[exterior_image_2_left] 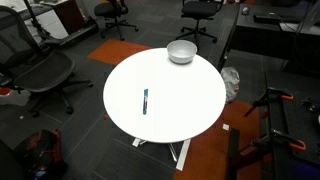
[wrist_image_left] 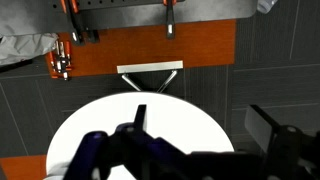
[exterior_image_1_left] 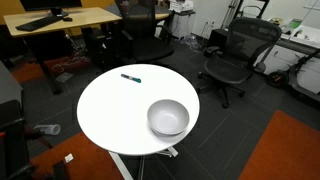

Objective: Pick the marker and put it in the bowl

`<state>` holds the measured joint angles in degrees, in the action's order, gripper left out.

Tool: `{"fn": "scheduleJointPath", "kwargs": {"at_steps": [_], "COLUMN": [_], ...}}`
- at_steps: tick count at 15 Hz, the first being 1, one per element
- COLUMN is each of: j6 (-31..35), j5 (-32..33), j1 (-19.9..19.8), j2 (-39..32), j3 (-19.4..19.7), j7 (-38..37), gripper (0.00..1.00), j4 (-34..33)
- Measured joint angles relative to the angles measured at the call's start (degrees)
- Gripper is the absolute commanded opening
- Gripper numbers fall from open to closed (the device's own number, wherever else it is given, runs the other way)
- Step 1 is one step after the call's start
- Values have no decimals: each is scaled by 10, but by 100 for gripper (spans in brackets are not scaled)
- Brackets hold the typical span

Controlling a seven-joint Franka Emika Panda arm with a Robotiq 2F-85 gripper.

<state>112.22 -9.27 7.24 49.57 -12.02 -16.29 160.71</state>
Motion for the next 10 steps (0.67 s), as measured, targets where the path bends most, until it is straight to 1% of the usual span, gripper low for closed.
{"fn": "scheduleJointPath", "kwargs": {"at_steps": [10], "j6": [2], "j5": [7], "j1": [-3], "j2": [-5], "j3": [0], "j7": [0], "gripper": [100], "j4": [-3]}}
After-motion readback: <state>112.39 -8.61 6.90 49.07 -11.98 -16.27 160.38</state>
